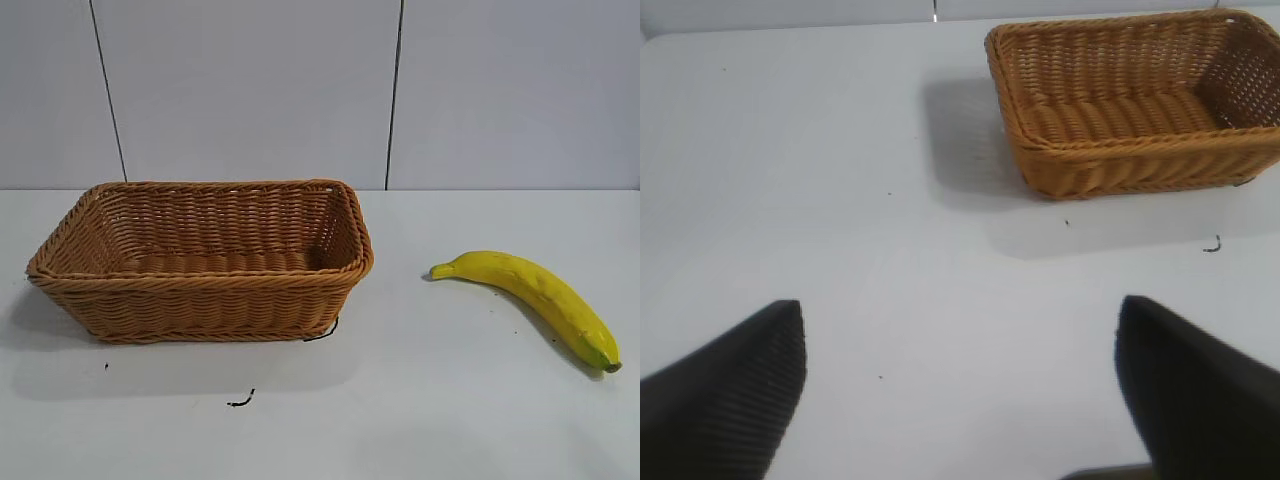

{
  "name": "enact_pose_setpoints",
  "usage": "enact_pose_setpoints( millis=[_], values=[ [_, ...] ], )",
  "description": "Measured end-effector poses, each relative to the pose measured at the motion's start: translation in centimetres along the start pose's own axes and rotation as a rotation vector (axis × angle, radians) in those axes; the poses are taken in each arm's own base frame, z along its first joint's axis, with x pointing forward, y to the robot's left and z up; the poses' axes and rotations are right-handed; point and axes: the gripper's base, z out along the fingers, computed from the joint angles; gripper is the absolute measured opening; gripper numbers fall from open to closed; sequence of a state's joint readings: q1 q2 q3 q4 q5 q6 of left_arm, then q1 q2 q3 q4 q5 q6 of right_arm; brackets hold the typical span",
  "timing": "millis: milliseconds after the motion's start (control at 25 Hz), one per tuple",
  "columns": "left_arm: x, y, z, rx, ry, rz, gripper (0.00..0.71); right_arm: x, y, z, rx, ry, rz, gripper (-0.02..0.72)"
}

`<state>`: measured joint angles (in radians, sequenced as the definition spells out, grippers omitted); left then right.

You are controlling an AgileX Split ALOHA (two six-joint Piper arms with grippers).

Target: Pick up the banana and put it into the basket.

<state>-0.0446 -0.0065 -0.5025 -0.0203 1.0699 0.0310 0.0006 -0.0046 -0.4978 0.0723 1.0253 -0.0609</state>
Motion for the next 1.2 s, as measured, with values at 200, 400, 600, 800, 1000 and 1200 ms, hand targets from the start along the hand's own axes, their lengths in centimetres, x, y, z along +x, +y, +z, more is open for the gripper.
enact_pose_setpoints(
  millis=[200,400,600,800,1000,1200],
  values=[
    [0.0,0.0,0.0,0.000,0.000,0.000,0.635,0.0,0.0,0.0,-0.001,0.000,0.000,0.689],
    [0.0,0.0,0.0,0.000,0.000,0.000,0.635,-0.3,-0.1,-0.2,0.009,-0.020,-0.004,0.689],
    [0.0,0.0,0.0,0.000,0.000,0.000,0.635,-3.2,-0.2,0.7,0.014,0.021,0.016,0.689],
    [0.0,0.0,0.0,0.000,0.000,0.000,0.635,-7.1,-0.5,4.5,0.001,0.217,0.040,0.689],
    [0.0,0.0,0.0,0.000,0.000,0.000,0.635,-11.5,-0.8,9.6,-0.011,0.370,0.055,0.689],
    [0.0,0.0,0.0,0.000,0.000,0.000,0.635,-14.9,-1.2,15.5,-0.030,0.515,0.013,0.689]
  ],
)
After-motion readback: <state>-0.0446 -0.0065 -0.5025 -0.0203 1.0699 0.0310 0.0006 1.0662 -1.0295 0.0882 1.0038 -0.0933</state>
